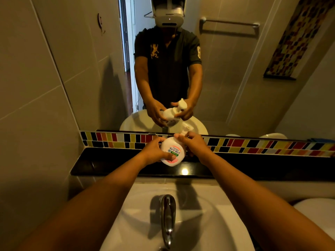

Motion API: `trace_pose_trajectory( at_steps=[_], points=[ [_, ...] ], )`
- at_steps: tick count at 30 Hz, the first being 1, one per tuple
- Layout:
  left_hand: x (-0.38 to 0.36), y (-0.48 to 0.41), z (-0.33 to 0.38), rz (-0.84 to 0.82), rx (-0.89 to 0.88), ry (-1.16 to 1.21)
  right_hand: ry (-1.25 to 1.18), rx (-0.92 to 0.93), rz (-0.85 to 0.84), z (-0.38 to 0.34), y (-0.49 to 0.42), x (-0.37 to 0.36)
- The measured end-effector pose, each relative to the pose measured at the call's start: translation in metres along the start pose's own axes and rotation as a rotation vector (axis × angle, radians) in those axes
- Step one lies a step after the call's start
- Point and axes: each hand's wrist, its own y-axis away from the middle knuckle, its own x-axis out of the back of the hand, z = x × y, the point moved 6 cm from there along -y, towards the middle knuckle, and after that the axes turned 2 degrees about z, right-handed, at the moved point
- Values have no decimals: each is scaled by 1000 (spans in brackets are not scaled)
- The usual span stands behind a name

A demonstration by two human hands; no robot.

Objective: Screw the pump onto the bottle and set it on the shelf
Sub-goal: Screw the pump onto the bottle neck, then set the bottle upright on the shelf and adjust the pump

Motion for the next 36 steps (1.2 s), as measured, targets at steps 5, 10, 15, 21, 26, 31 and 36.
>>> trace_pose_trajectory(
  at_steps=[5,10,15,21,26,31,36],
  points=[
    [-3,-4,-20,54,64,128,-31,-69,-89,29,3,2],
    [-12,-10,-33,89,107,178,-17,-118,-172,52,10,-6],
    [-27,-16,-38,50,113,188,34,-128,-154,73,5,-15],
    [-27,-24,-49,-8,122,132,57,-113,-119,86,-9,-15],
    [-21,-27,-52,29,137,133,38,-105,-95,88,-19,-19],
    [-18,-29,-54,54,117,127,69,-100,-68,95,-26,-24],
    [-14,-31,-56,57,114,93,95,-120,-79,100,-30,-24]
  ],
)
